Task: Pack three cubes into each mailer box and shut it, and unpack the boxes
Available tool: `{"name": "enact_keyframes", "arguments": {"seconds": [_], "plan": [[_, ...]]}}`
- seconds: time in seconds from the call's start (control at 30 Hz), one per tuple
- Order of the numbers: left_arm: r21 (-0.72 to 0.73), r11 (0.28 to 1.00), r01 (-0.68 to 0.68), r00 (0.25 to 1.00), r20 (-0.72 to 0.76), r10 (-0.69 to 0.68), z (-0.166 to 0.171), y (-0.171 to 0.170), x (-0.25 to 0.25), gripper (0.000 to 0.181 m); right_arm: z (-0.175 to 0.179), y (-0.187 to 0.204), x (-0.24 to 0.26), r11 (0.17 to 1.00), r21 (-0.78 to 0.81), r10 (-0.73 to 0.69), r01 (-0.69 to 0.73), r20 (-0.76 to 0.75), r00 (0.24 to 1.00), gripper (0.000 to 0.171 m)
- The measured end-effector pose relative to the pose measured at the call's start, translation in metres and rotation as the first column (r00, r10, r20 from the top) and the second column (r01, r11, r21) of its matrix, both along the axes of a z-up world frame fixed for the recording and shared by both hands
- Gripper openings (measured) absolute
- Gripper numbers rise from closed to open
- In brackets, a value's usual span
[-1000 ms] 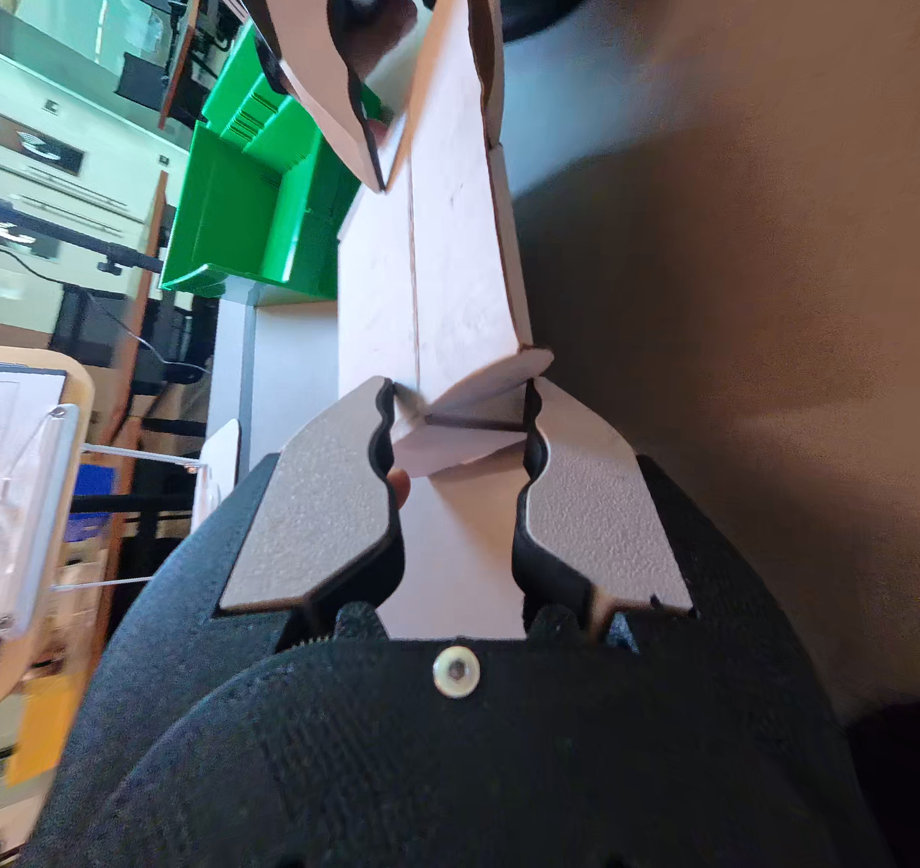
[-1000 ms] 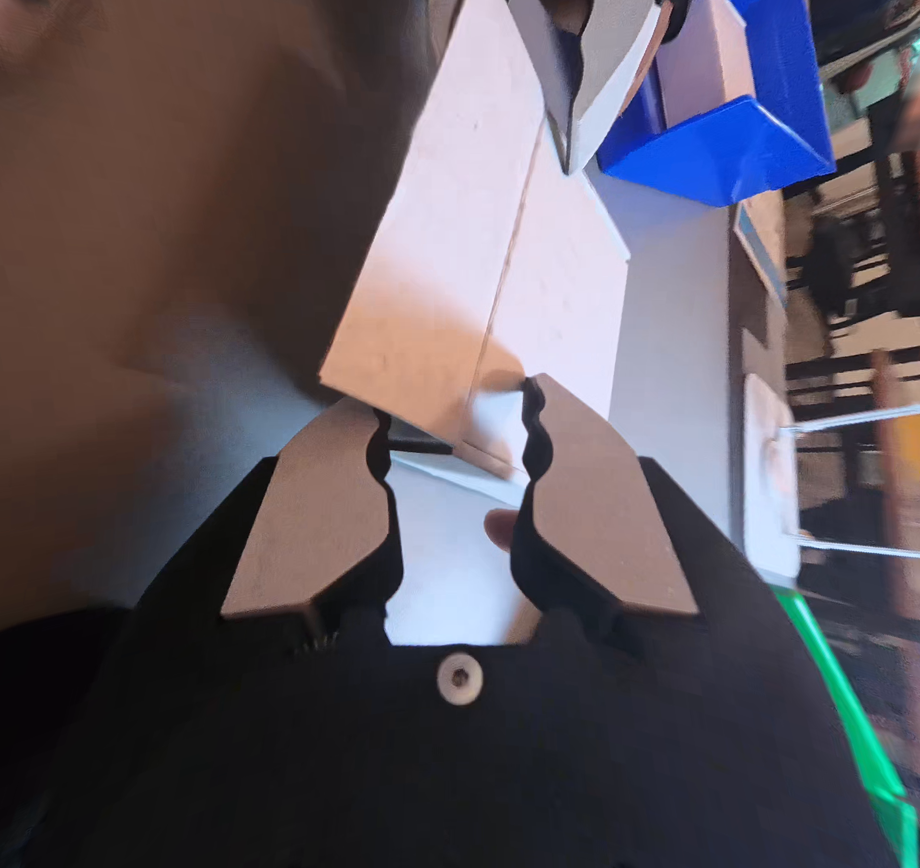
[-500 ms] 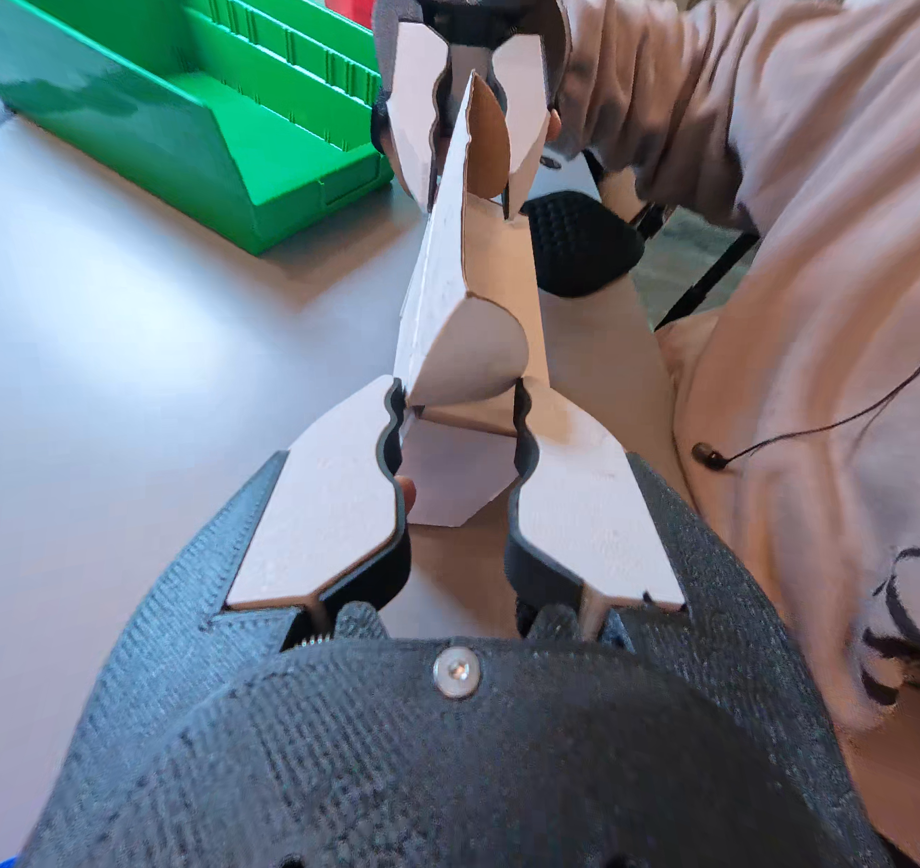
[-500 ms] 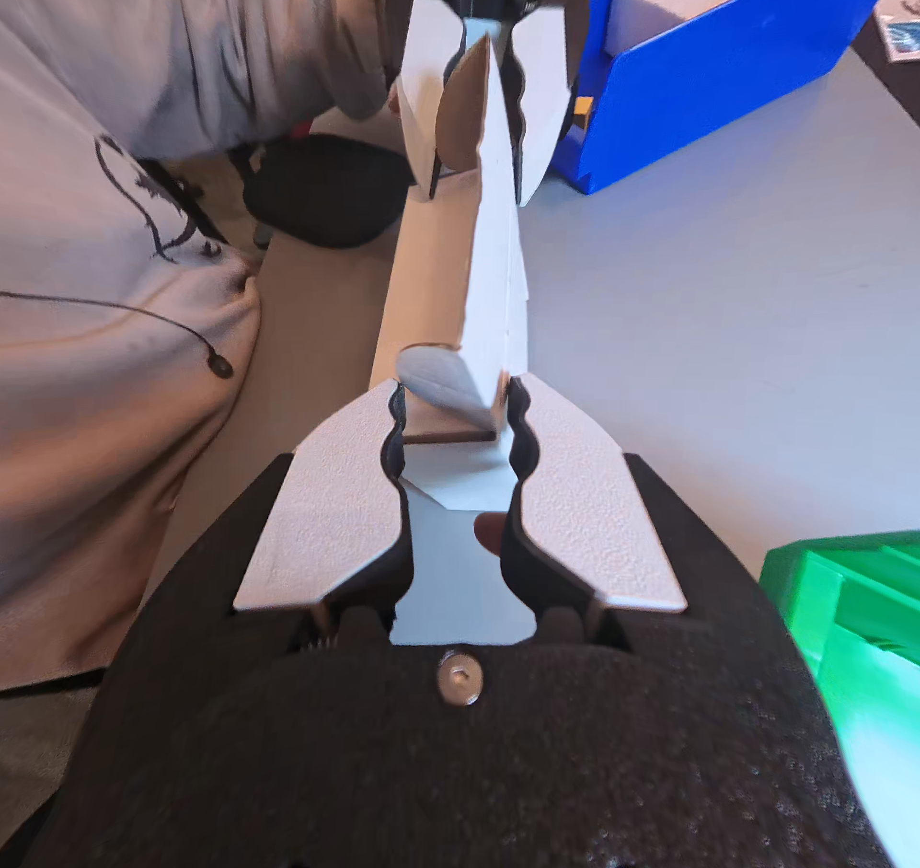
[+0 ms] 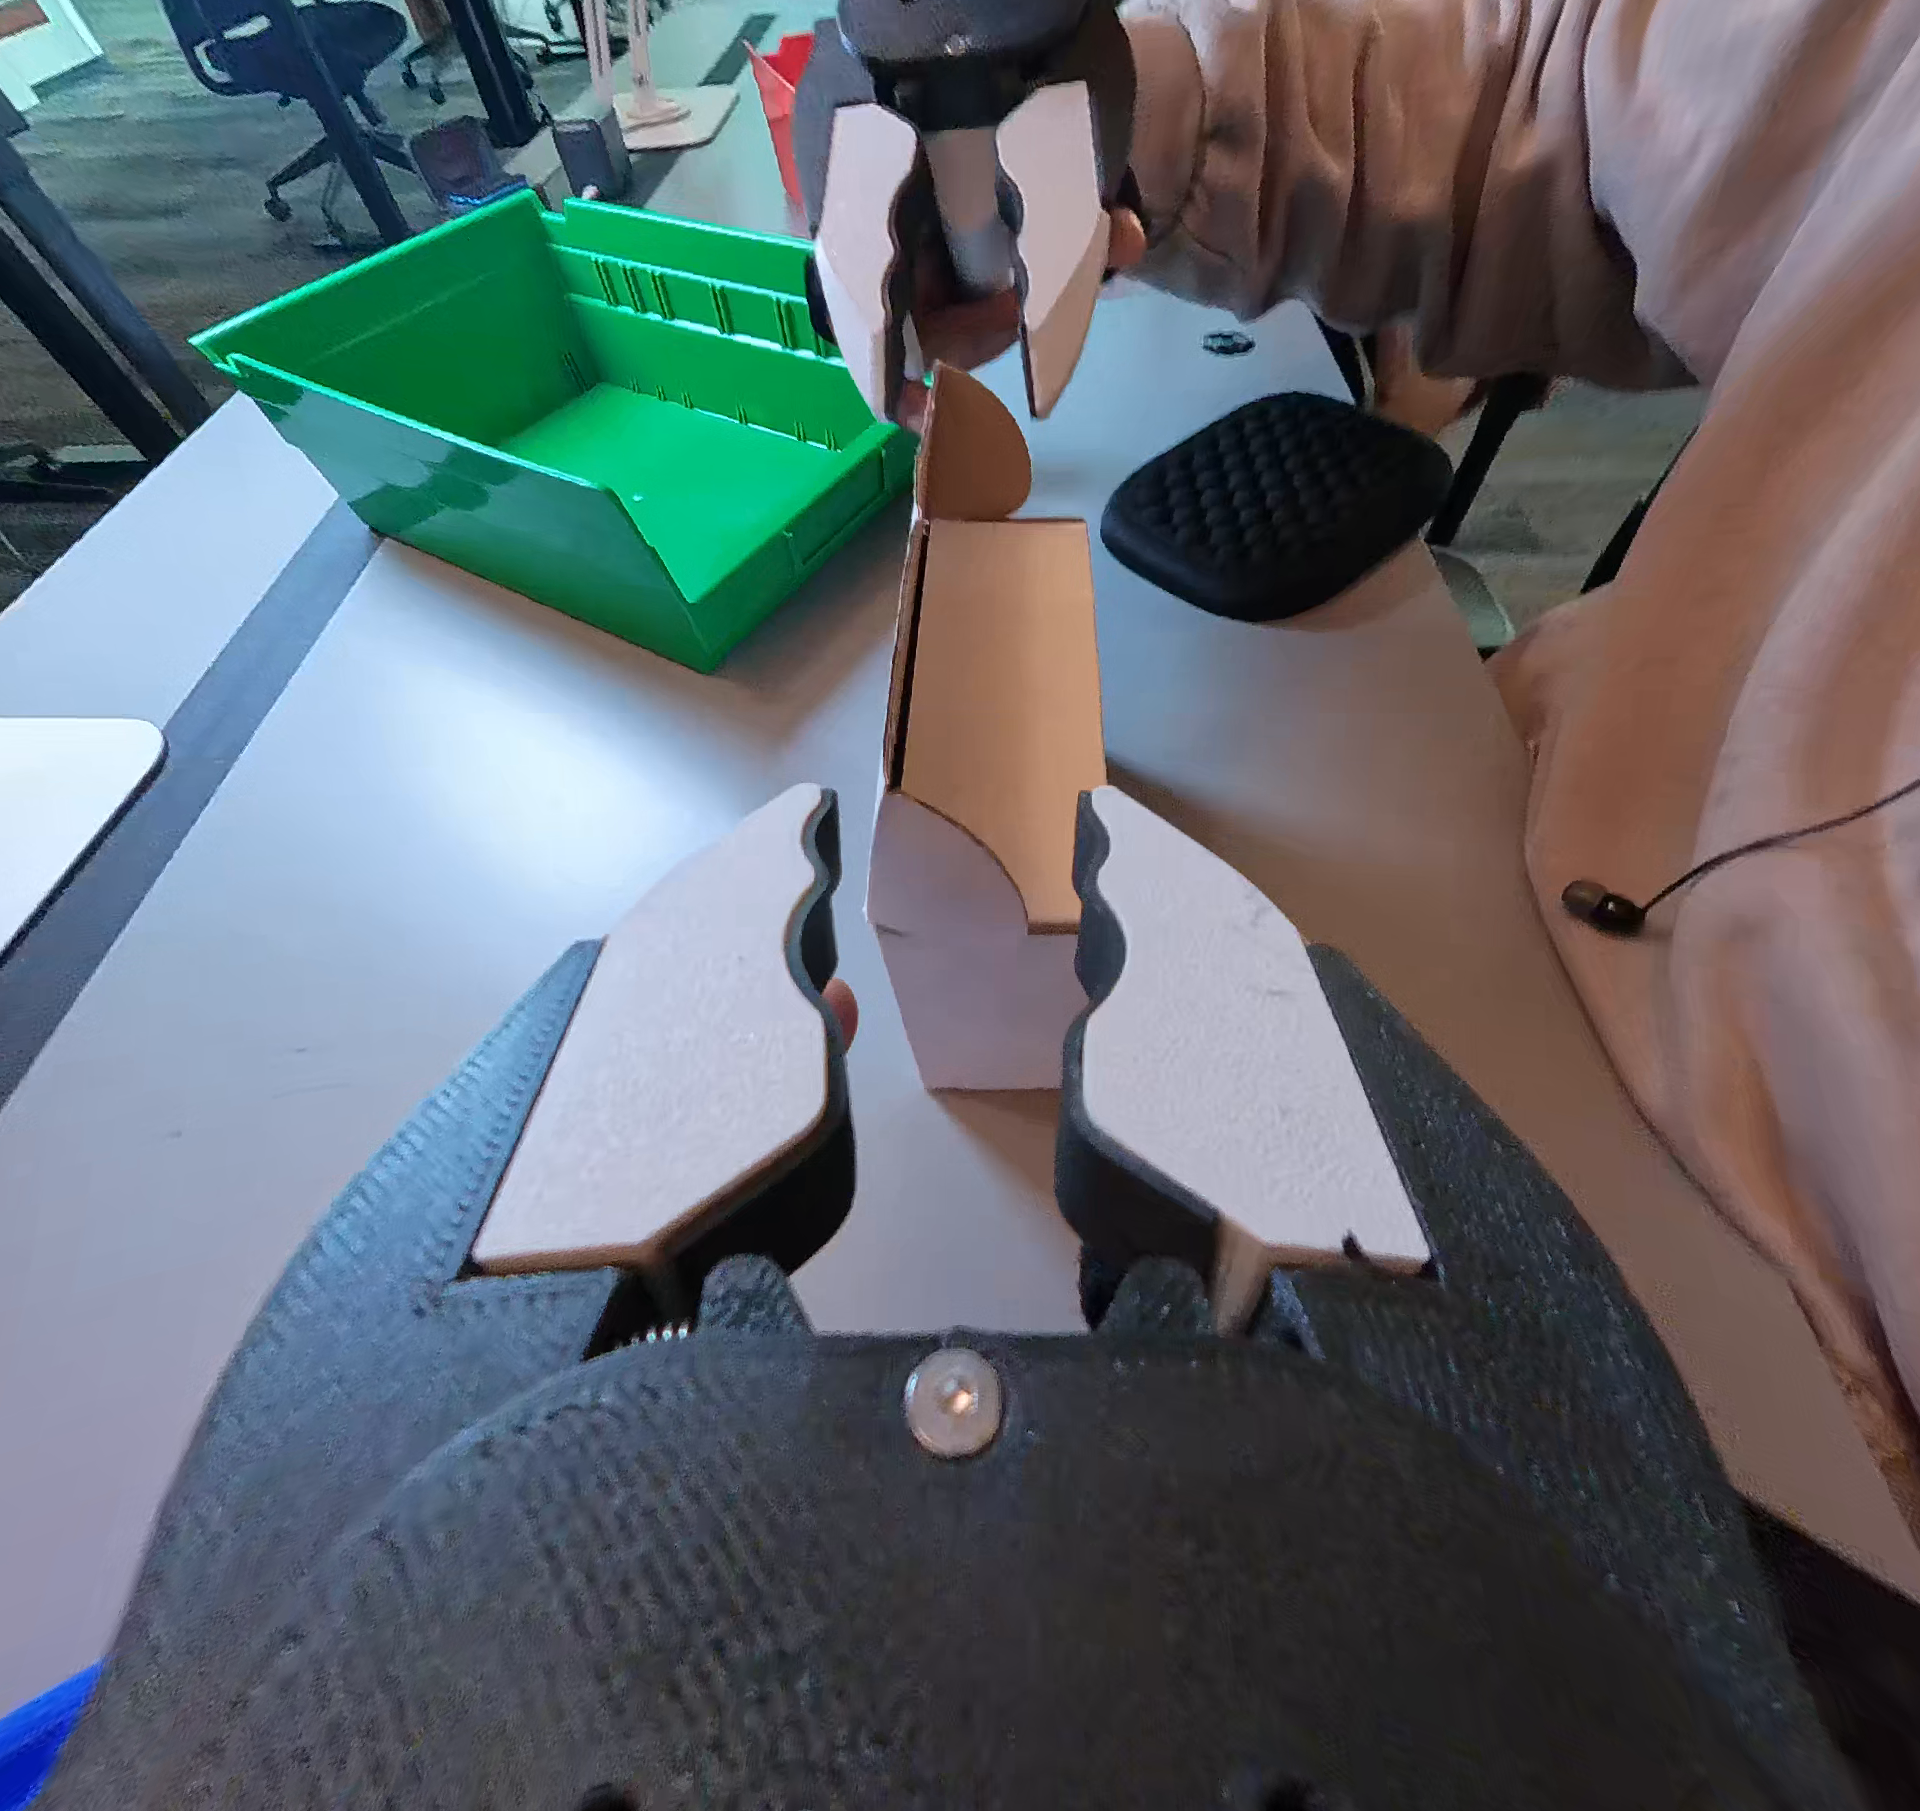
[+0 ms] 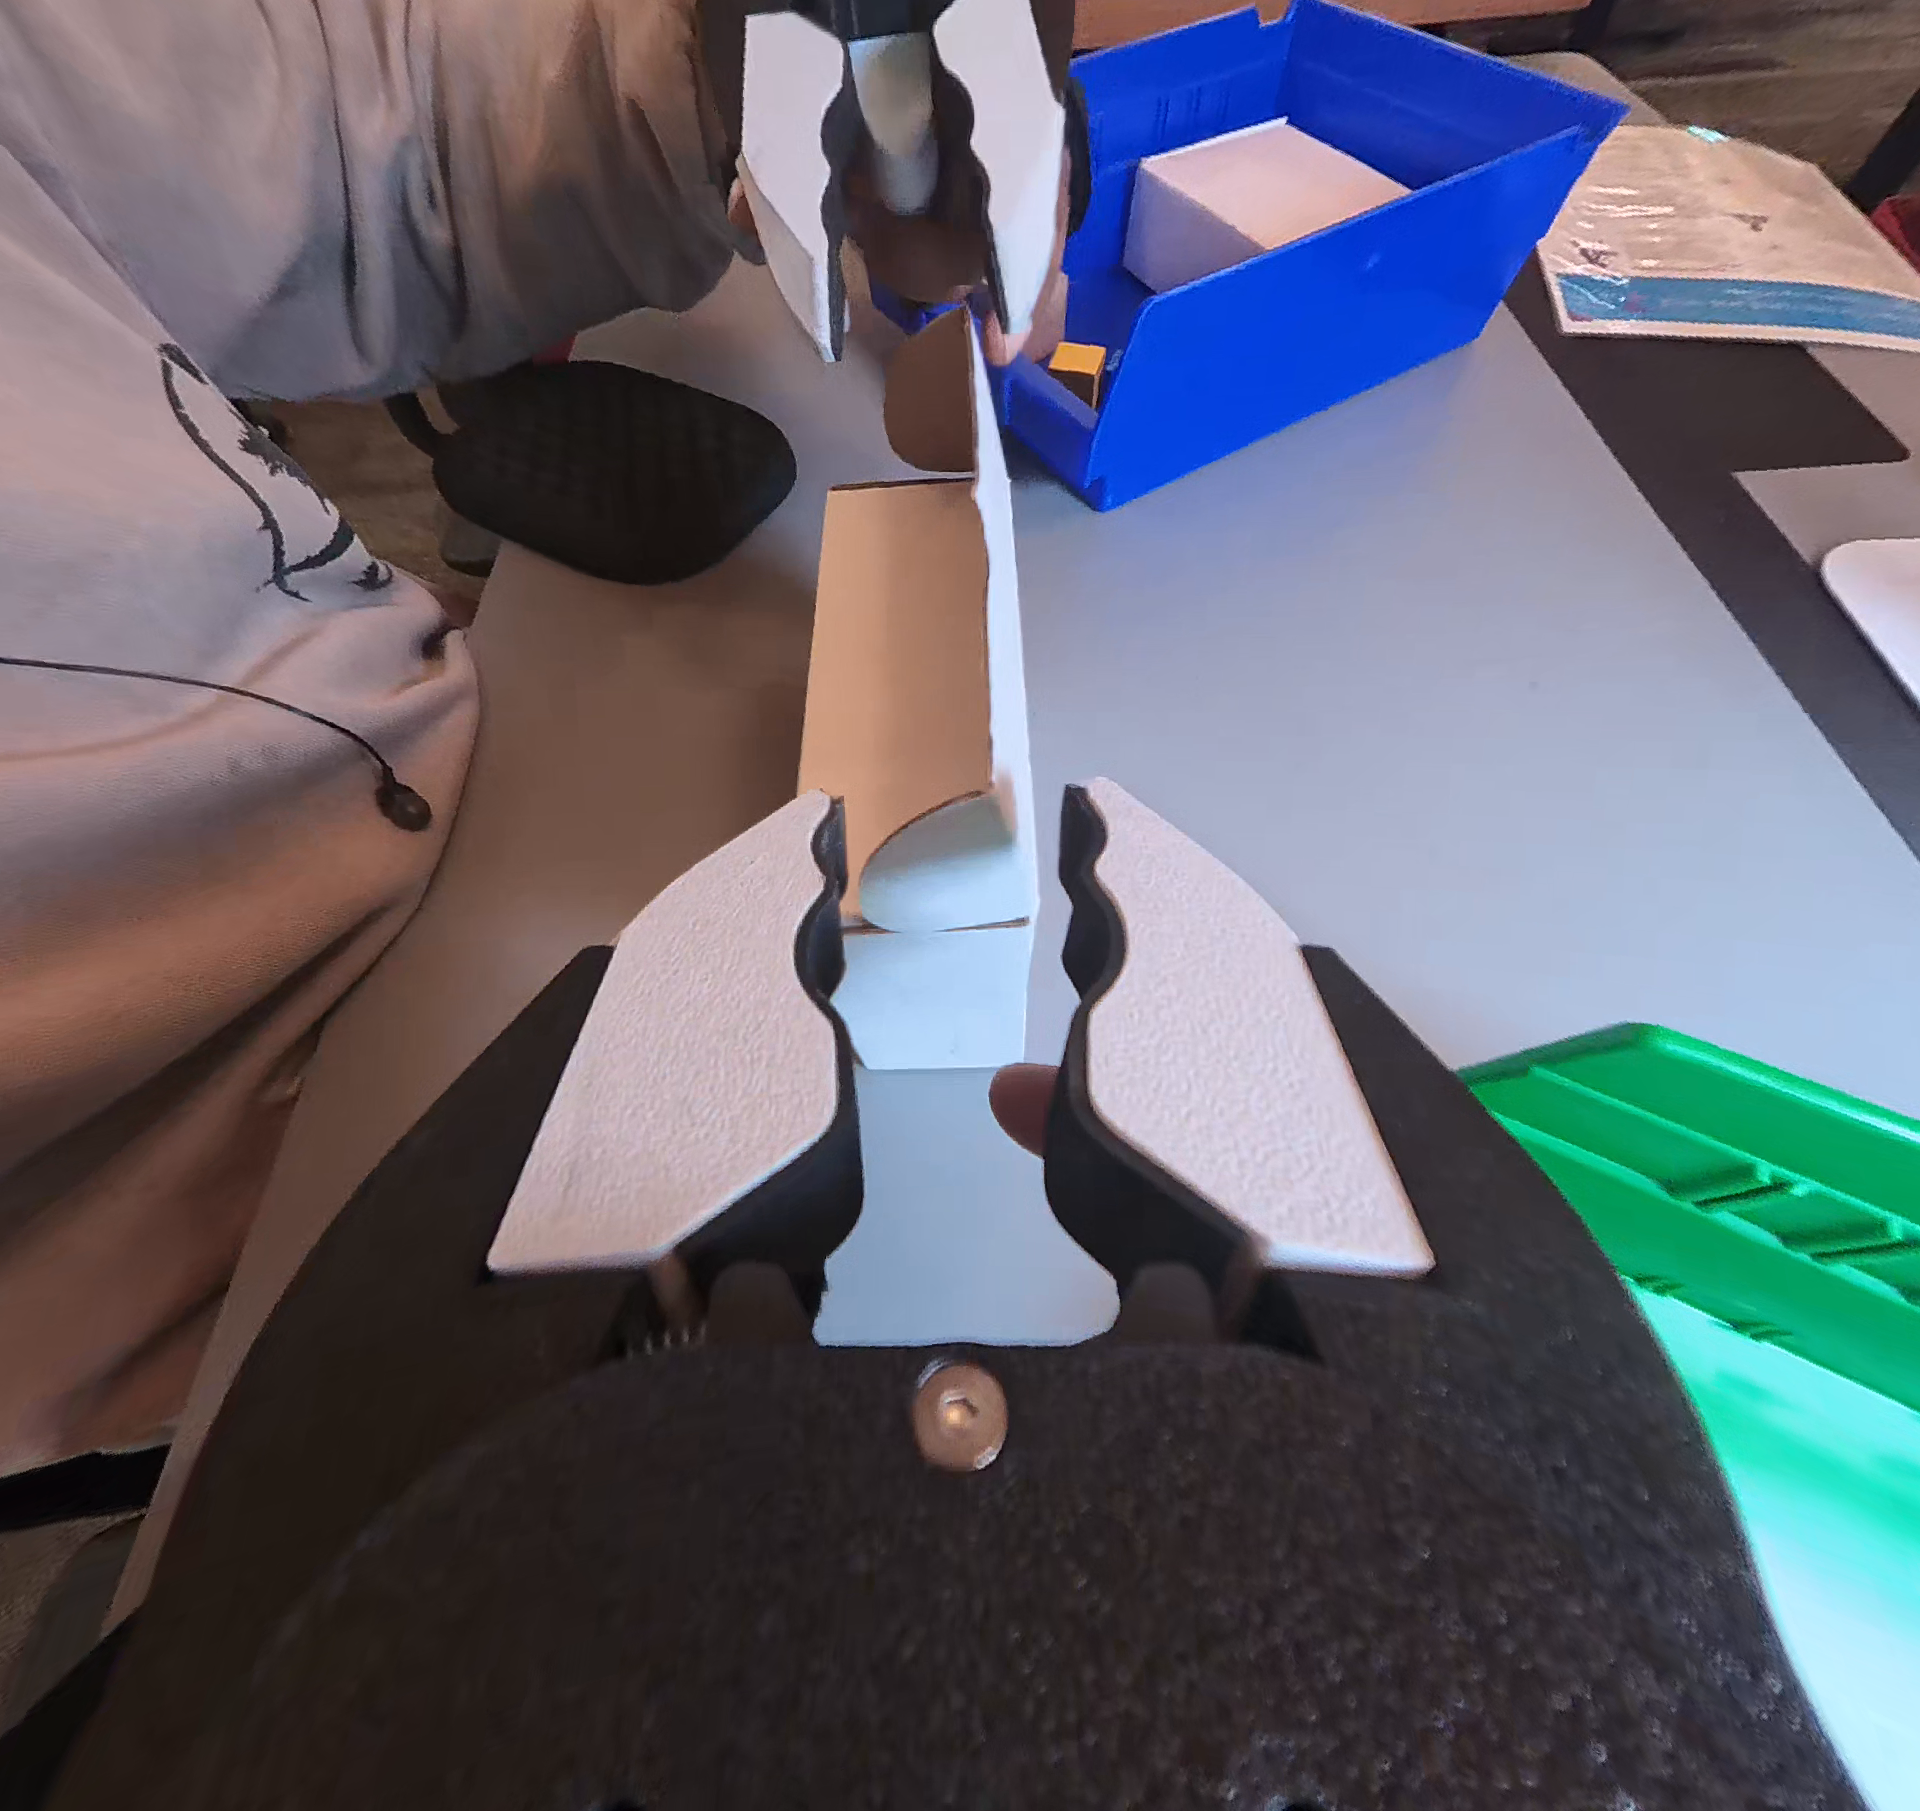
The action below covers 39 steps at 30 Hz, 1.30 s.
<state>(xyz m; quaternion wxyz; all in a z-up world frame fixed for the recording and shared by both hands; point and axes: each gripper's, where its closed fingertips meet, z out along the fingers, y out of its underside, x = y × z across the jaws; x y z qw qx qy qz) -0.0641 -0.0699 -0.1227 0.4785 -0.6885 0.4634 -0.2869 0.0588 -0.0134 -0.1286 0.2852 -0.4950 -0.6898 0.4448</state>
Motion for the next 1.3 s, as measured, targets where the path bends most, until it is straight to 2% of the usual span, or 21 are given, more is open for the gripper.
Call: {"name": "enact_keyframes", "arguments": {"seconds": [0.23, 0.43, 0.77, 1.17, 1.3], "plan": [[-0.023, 0.993, 0.113, 0.993, -0.038, -0.114, -0.016, 0.0, -0.003, 0.036, -0.009, -0.003, 0.002, 0.998, -0.03, 0.052, -0.051, 0.03, 0.998, 0.036], [-0.024, 0.991, 0.131, 0.991, -0.026, -0.132, -0.017, 0.007, 0.007, 0.031, -0.008, -0.005, -0.002, 0.997, -0.05, 0.053, -0.051, 0.031, 0.998, 0.028], [-0.113, 0.993, 0.034, 0.999, 0.04, -0.029, -0.015, 0.015, 0.014, 0.031, -0.008, -0.003, -0.002, 0.995, -0.1, 0.016, -0.013, 0.033, 0.999, 0.027], [0.14, 0.989, -0.044, 0.999, -0.007, 0.045, -0.022, 0.006, 0.021, 0.031, -0.009, -0.003, 0.003, 0.992, -0.11, 0.06, -0.057, 0.024, 0.998, 0.027], [0.174, 0.982, -0.069, 0.997, -0.006, 0.071, -0.023, 0.004, 0.024, 0.031, -0.009, -0.004, 0.005, 0.988, -0.115, 0.106, -0.1, 0.05, 0.993, 0.027]]}}
